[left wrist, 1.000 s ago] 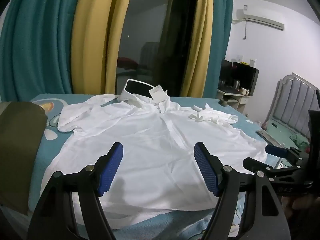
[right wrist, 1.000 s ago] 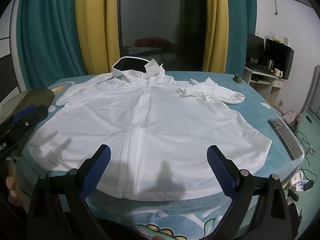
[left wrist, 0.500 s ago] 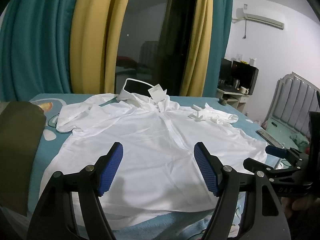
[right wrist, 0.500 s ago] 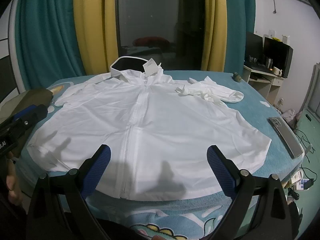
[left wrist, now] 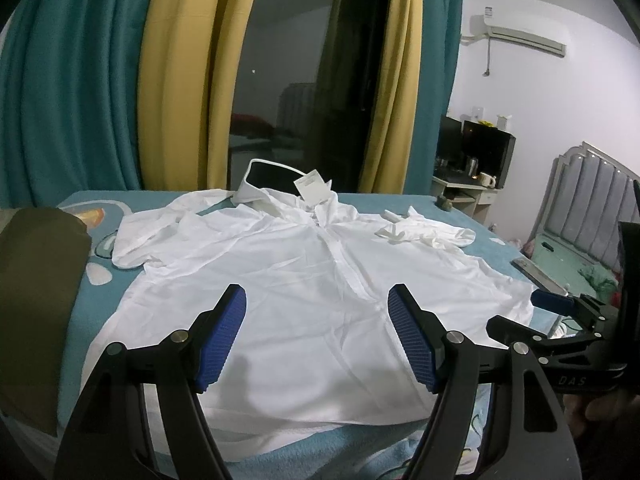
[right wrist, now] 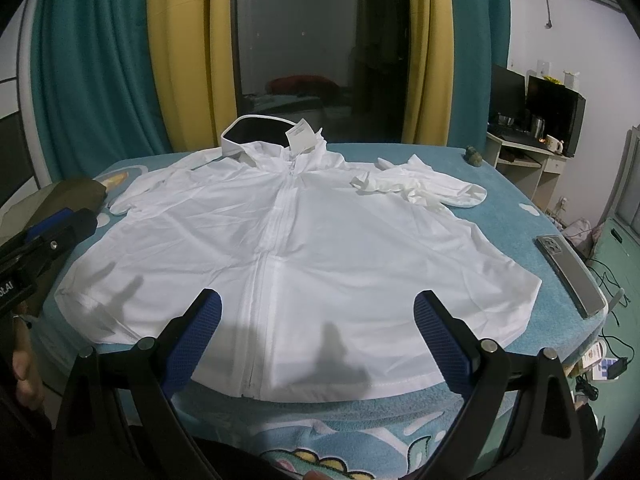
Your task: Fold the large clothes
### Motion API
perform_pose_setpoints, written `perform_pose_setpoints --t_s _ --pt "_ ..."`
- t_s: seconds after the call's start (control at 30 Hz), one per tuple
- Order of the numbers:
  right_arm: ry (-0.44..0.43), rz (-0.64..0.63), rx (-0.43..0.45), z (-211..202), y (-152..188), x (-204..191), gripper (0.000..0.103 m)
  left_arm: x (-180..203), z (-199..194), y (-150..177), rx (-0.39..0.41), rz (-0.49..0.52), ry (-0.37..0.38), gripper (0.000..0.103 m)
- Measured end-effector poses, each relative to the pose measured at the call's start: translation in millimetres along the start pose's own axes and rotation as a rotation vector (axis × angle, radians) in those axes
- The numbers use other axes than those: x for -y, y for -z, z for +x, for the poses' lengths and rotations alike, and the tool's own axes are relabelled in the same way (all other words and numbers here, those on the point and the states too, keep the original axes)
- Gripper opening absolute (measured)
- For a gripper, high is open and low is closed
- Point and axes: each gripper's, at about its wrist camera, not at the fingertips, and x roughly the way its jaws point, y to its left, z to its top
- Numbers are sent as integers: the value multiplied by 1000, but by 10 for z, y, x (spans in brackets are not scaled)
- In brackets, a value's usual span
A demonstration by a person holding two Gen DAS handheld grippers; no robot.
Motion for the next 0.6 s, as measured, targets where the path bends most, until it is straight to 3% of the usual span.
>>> perform_pose_setpoints --t_s 0.6 --pt "1 -3 7 -34 -19 -4 96 -22 27 18 -9 -13 -10 77"
